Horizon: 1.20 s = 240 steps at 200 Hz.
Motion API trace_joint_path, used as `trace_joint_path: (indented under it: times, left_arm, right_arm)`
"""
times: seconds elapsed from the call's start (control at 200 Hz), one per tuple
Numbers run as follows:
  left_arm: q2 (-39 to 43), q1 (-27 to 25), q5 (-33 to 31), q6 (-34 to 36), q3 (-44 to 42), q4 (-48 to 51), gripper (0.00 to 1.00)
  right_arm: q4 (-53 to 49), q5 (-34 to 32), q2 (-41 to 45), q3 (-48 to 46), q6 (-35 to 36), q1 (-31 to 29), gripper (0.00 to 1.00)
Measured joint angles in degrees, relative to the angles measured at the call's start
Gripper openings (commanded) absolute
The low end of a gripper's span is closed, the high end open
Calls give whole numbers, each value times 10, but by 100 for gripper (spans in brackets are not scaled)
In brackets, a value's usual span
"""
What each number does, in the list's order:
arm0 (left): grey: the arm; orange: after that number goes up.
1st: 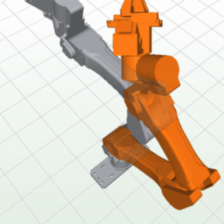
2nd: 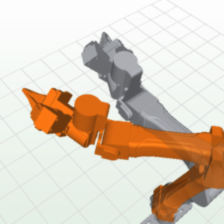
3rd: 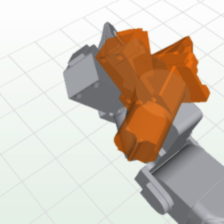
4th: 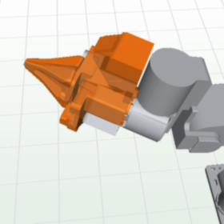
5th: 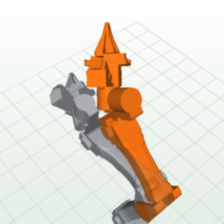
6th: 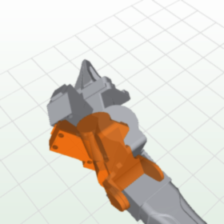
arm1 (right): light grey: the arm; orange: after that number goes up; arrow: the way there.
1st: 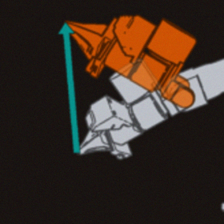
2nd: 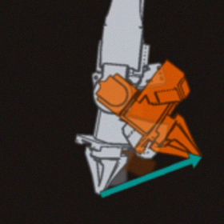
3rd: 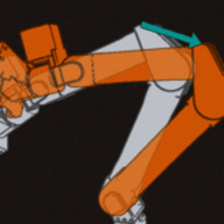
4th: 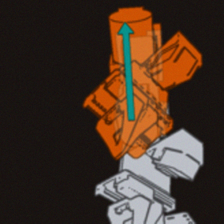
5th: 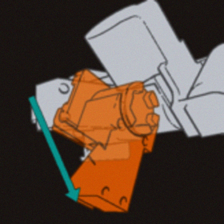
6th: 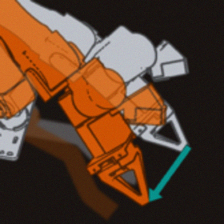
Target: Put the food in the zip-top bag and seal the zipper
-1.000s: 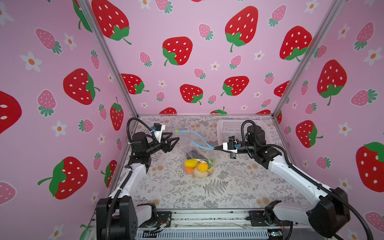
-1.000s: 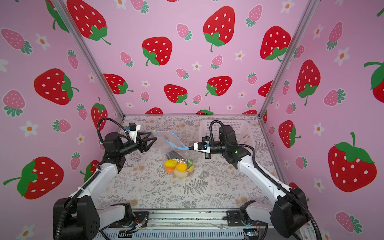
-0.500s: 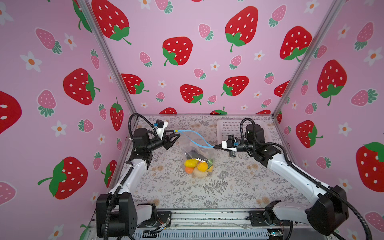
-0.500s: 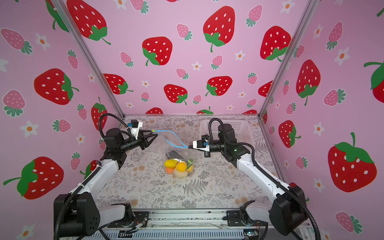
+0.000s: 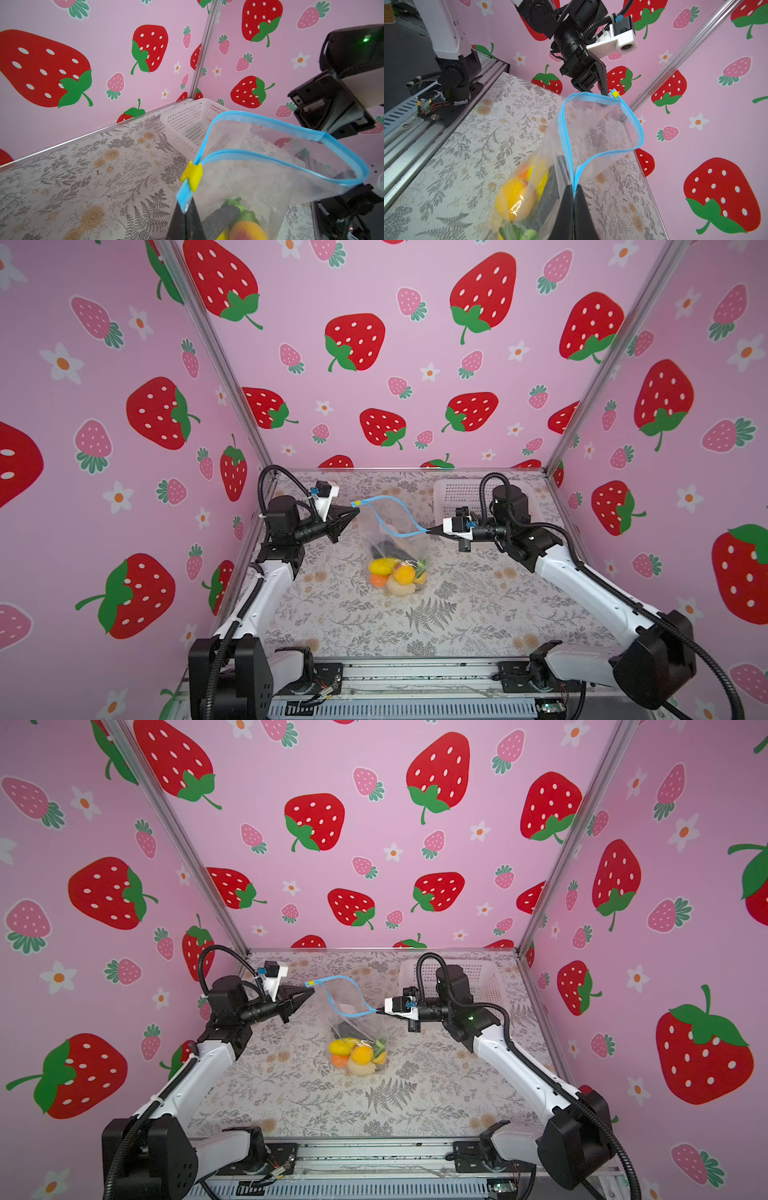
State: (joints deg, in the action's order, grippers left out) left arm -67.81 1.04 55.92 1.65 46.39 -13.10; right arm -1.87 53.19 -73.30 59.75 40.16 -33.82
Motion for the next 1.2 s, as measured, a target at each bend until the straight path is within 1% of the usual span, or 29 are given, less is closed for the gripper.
trace_joint_path:
  times: [0.245, 0.26, 0.28, 0.295, 0.315, 0.335, 0.38, 0.445, 0.47, 0.48, 0.505, 0.595, 0.7, 0.79, 0.87, 0.945, 1.015, 1.05, 1.1, 1.166, 1.201]
  left_arm:
    - [99, -39, -54, -31, -3, 59, 0]
    - [108, -42, -58, -32, -5, 60, 0]
    - [118, -47, -63, -35, -9, 61, 0]
    - [126, -50, -66, -35, -12, 63, 0]
    - [136, -54, -71, -37, -16, 65, 0]
    - [146, -59, -76, -38, -19, 69, 0]
    - [160, -68, -83, -40, -25, 78, 0]
    - [170, -81, -91, -42, -28, 89, 0]
    - [172, -86, -95, -43, -28, 92, 0]
    - [172, -88, -96, -43, -29, 93, 0]
    - [173, -93, -99, -43, -29, 96, 0]
    - [180, -116, -110, -42, -37, 102, 0]
    - [184, -146, -120, -31, -45, 109, 0]
    - [184, -163, -124, -19, -48, 114, 0]
    - [185, -169, -130, -11, -48, 119, 0]
    - [190, -170, -137, -2, -48, 129, 0]
    - [203, -170, -145, 5, -49, 138, 0]
    - [212, -170, -150, 10, -51, 142, 0]
    - [228, -171, -154, 16, -55, 145, 0]
    - [243, -171, -158, 23, -57, 149, 0]
    - [249, -171, -160, 28, -57, 149, 0]
  right_arm:
    - [-32, -36, 29, 1, -7, 0, 0]
    - [-33, -38, 32, 1, -8, 0, 3]
    - [-35, -41, 36, 1, -10, 0, 16]
    - [-37, -43, 39, 1, -12, 0, 22]
    - [-39, -45, 42, 1, -12, 0, 29]
    - [-42, -48, 45, 1, -16, 0, 32]
    - [-47, -56, 51, 1, -15, 0, 38]
    - [-62, -69, 58, 2, -19, -7, 50]
    - [-67, -76, 60, 3, -26, -10, 51]
    - [-68, -80, 61, 3, -22, -12, 54]
    - [-74, -89, 63, 5, -29, -20, 59]
    - [-94, -119, 66, 24, -31, -65, 65]
    - [-131, -155, 49, 82, -32, -128, 72]
    - [-149, -180, 17, 143, -28, -168, 73]
    - [-181, -202, -30, 209, -23, -194, 73]
    - [-211, -226, -76, 266, -21, -211, 77]
    - [-223, -246, -96, 281, -19, -223, 80]
    - [-229, -253, -99, 281, -20, -226, 79]
    - [-241, -262, -108, 288, -21, -229, 74]
    - [-262, -271, -131, 320, -25, -230, 69]
    - [-272, -274, -147, 342, -26, -231, 64]
